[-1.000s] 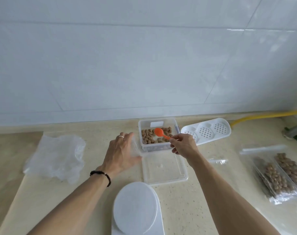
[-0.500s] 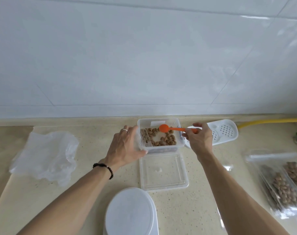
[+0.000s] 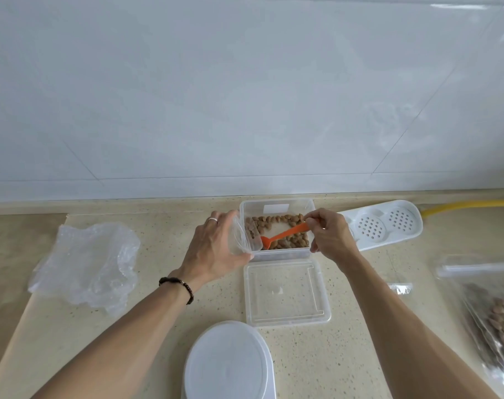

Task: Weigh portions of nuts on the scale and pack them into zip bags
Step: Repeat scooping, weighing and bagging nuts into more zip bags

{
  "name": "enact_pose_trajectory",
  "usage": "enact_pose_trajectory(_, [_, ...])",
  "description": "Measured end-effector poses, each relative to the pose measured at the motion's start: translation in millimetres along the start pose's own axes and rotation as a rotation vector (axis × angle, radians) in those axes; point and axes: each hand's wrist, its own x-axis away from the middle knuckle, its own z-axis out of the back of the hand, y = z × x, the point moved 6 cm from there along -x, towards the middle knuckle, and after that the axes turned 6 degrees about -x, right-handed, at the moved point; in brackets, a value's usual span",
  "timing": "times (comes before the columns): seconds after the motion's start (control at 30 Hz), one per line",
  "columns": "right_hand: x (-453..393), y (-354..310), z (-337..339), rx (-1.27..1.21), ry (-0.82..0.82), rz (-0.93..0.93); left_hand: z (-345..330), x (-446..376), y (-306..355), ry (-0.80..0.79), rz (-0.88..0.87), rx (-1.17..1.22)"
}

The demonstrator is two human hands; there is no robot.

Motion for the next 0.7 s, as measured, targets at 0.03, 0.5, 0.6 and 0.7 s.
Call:
enact_pose_trajectory(0.03, [-1, 0, -1, -0.011, -0.013, -0.024, 0, 0, 0, 0.000, 0.002, -0.001])
enact_pose_trajectory(0.5, [0, 35, 22, -0.397, 0.155, -0.256, 5, -4, 7, 0.025, -0.006, -0.023])
enact_pose_trajectory(0.6, [0, 34, 31, -0.455, 0.178, -0.259, 7, -5, 12, 0.034, -0.007, -0.015])
enact_pose_trajectory(0.7, [-1, 27, 45, -0.475, 0.207, -0.235, 7, -8, 16, 0.041, 0.000, -0.020])
